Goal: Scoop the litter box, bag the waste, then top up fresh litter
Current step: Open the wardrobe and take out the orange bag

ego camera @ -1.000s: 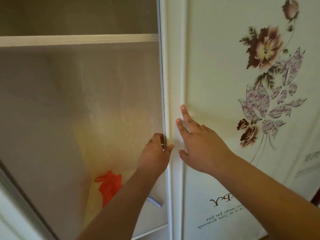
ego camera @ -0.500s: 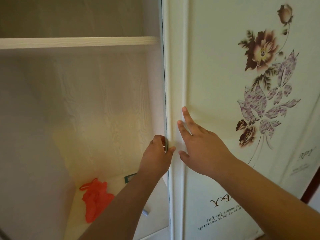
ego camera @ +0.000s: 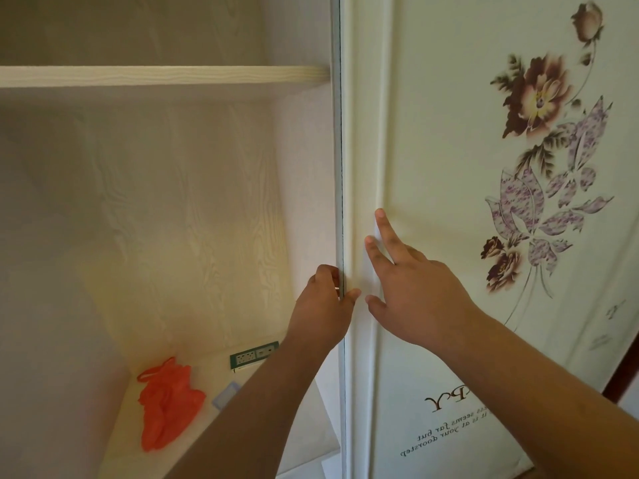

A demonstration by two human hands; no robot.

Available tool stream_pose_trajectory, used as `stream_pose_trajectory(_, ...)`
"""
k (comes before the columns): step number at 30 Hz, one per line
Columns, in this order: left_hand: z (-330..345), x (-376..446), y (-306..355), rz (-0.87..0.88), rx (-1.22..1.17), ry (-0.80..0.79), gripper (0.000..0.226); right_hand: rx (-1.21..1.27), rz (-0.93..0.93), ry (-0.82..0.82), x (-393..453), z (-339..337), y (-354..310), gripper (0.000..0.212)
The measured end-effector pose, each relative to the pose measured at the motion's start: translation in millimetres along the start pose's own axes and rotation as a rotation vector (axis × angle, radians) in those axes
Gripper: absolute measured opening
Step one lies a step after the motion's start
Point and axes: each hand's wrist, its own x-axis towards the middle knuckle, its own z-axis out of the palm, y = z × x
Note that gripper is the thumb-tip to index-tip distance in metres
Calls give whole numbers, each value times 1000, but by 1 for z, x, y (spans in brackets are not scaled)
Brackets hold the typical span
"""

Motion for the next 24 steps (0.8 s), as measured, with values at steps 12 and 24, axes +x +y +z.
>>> stream_pose_trajectory(12, -19, -9, -2, 6, 87, -41, 43, -12, 30, -10, 0, -1, -18, 83)
stream_pose_trajectory(24, -15, -7, 0, 7, 52, -47, 50, 33, 17, 47, -2, 7, -10, 82)
